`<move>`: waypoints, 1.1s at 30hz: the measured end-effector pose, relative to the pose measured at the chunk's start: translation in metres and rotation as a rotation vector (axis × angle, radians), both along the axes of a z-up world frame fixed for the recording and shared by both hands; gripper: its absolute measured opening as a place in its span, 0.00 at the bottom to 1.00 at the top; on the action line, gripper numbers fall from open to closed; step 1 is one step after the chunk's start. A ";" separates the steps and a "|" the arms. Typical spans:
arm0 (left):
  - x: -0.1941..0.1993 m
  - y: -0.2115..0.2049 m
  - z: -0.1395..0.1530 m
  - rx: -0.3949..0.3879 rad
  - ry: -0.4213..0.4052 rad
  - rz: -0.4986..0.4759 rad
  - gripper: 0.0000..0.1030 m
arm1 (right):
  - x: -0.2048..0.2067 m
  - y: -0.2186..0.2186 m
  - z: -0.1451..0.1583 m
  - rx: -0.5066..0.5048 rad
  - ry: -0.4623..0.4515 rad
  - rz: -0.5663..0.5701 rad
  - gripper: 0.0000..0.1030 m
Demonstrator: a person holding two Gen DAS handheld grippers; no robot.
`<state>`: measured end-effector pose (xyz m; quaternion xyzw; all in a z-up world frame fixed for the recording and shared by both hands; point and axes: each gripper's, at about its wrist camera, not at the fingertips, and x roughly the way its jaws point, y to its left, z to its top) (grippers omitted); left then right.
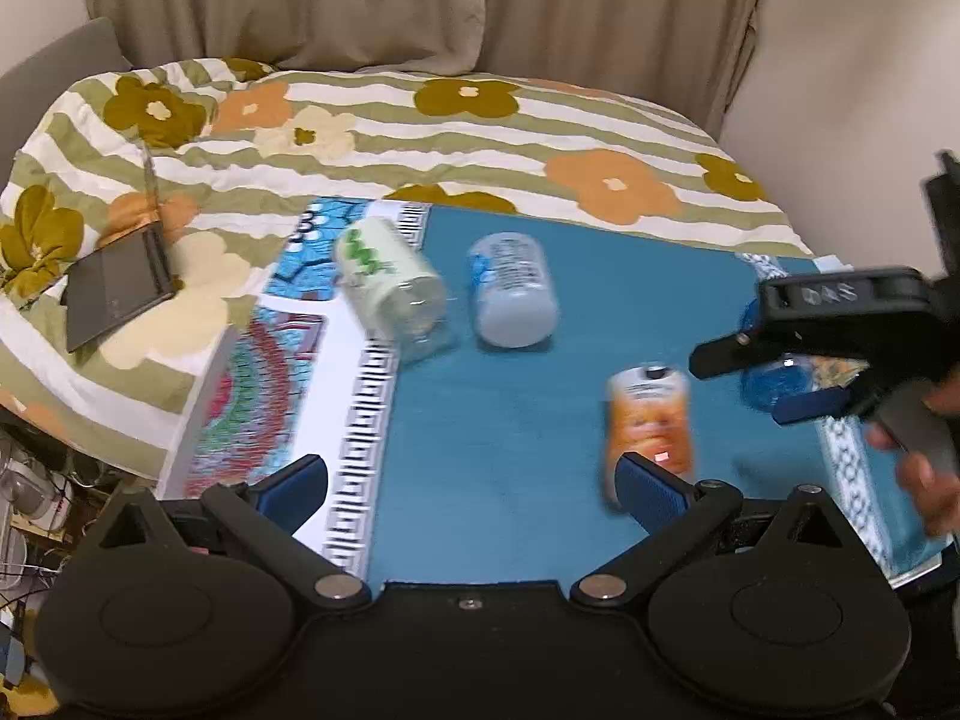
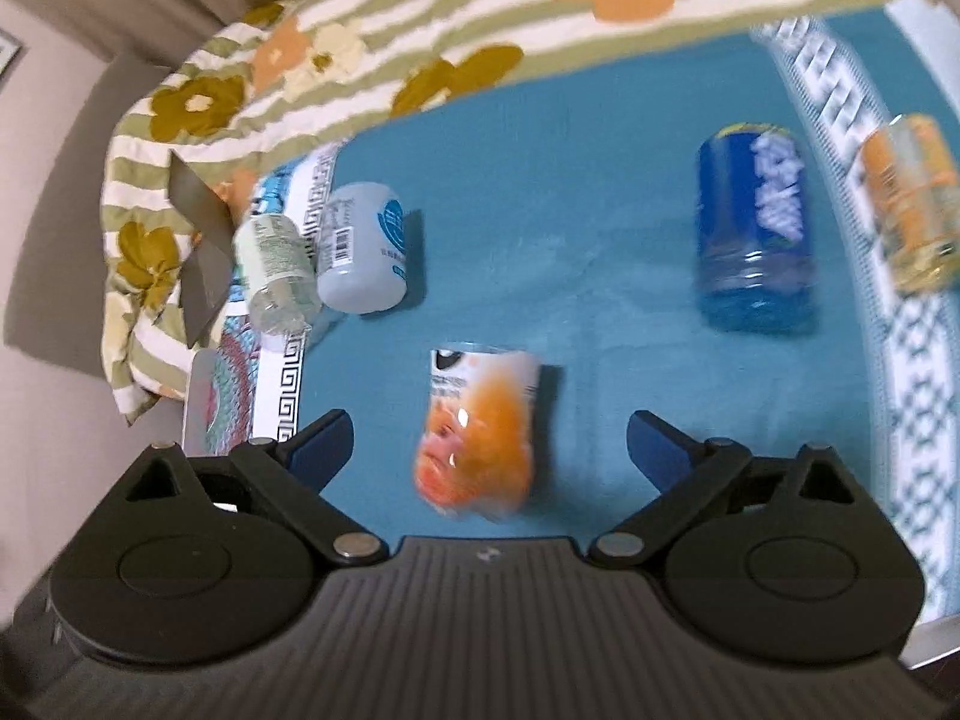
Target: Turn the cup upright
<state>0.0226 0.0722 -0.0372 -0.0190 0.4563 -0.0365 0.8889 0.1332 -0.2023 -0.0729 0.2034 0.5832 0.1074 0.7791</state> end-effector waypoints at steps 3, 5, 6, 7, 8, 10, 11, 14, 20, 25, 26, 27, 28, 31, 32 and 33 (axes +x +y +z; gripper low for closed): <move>-0.001 0.022 -0.009 -0.001 0.024 0.005 1.00 | 0.015 0.018 -0.012 -0.042 0.020 -0.005 1.00; -0.001 0.033 -0.017 -0.014 0.048 0.010 1.00 | 0.023 0.024 -0.023 -0.043 0.047 -0.026 0.98; -0.001 0.039 -0.020 -0.021 0.055 0.011 1.00 | 0.026 0.025 -0.028 -0.039 0.061 -0.037 0.94; -0.001 0.043 -0.022 -0.028 0.058 0.012 1.00 | 0.029 0.027 -0.032 -0.038 0.072 -0.043 0.90; -0.001 0.048 -0.024 -0.032 0.061 0.015 1.00 | 0.031 0.029 -0.036 -0.042 0.083 -0.050 0.88; -0.001 0.054 -0.027 -0.039 0.068 0.017 1.00 | 0.035 0.030 -0.043 -0.046 0.101 -0.067 0.83; 0.000 0.057 -0.028 -0.041 0.071 0.018 1.00 | 0.036 0.029 -0.046 -0.043 0.108 -0.076 0.81; -0.001 0.064 -0.030 -0.047 0.073 0.018 1.00 | 0.039 0.028 -0.050 -0.036 0.117 -0.097 0.77; 0.000 0.070 -0.034 -0.053 0.080 0.007 1.00 | 0.040 0.026 -0.051 -0.024 0.119 -0.106 0.69; 0.001 0.069 -0.034 -0.065 0.085 0.000 1.00 | 0.038 0.024 -0.050 -0.009 0.110 -0.111 0.68; 0.001 0.068 -0.034 -0.066 0.085 -0.002 1.00 | 0.037 0.024 -0.050 -0.005 0.107 -0.114 0.67; 0.001 0.068 -0.033 -0.067 0.086 -0.004 1.00 | 0.036 0.024 -0.049 -0.001 0.102 -0.116 0.67; 0.001 0.068 -0.033 -0.066 0.086 -0.006 1.00 | 0.034 0.023 -0.047 0.001 0.094 -0.119 0.67; 0.002 0.066 -0.033 -0.063 0.088 -0.014 1.00 | 0.030 0.024 -0.039 0.004 0.052 -0.118 0.66; 0.002 0.066 -0.032 -0.062 0.088 -0.017 1.00 | 0.027 0.023 -0.035 0.004 0.031 -0.119 0.66; 0.002 0.065 -0.032 -0.059 0.088 -0.021 1.00 | 0.025 0.023 -0.031 0.006 0.007 -0.123 0.66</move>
